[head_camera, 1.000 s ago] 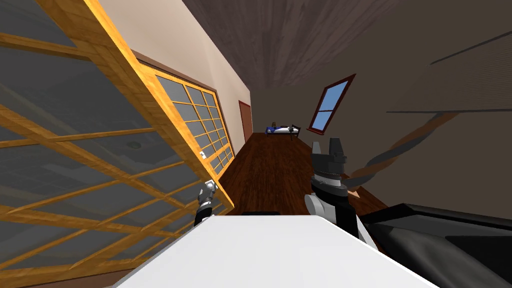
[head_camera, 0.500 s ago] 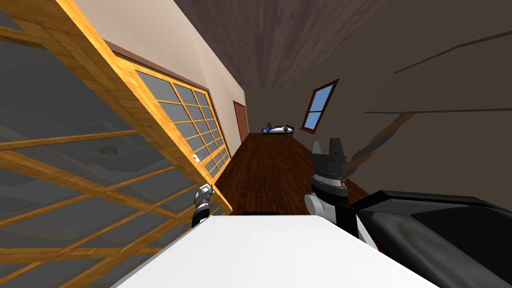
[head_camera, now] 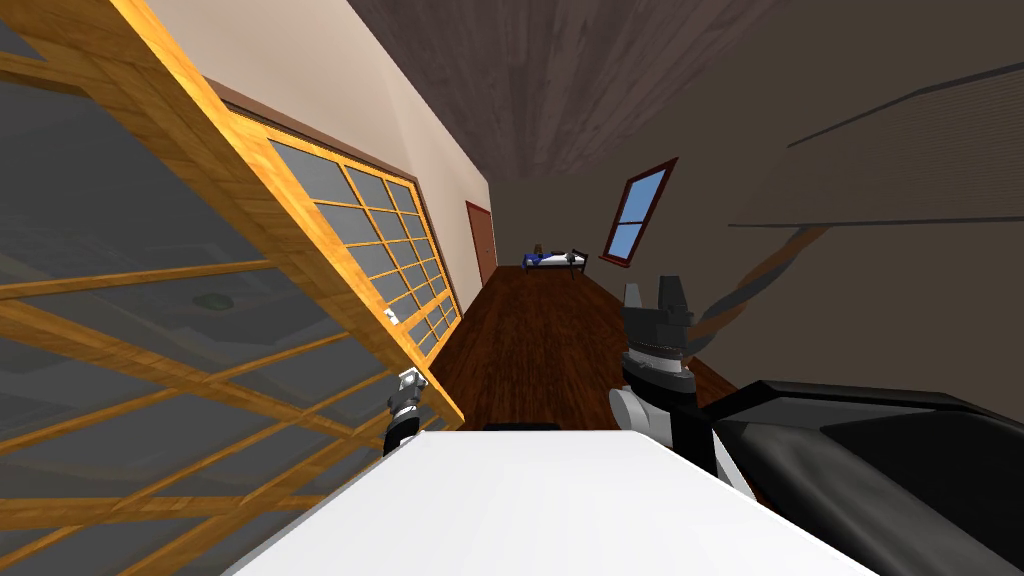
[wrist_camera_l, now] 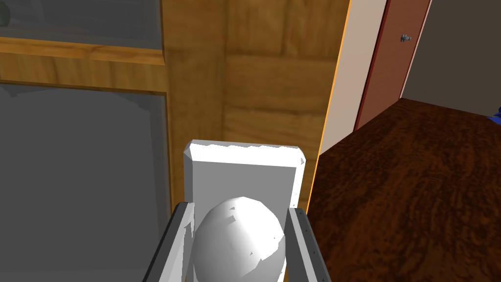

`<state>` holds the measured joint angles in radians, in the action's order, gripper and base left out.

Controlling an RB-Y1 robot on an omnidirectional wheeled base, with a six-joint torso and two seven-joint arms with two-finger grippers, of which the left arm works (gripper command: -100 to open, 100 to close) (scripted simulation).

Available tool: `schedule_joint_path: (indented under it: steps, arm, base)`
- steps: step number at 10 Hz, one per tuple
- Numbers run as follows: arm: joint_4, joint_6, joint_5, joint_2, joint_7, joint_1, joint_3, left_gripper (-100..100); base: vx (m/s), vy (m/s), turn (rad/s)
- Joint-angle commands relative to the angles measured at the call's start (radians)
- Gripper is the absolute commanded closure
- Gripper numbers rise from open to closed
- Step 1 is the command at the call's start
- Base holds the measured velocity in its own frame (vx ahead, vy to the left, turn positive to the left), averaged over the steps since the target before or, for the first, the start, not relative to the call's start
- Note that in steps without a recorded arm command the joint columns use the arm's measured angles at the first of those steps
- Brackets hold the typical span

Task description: Pull the door open

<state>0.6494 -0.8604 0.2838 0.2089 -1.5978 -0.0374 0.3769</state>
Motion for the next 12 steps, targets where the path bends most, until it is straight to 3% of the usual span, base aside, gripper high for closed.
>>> schedule_joint_path:
  steps: [1,4,12]
  arm:
    - [0.0,0.0,0.0,0.0,0.001,0.0,0.0,100]
    - [0.005,0.002,-0.012,0.004,-0.012,-0.002,-0.017,100]
    - [0.028,0.011,-0.066,0.021,-0.064,-0.013,-0.095,100]
  base:
    - [0.0,0.0,0.0]
    - [-0.086,-0.001,-0.034]
    - [-0.192,-0.021,-0.052]
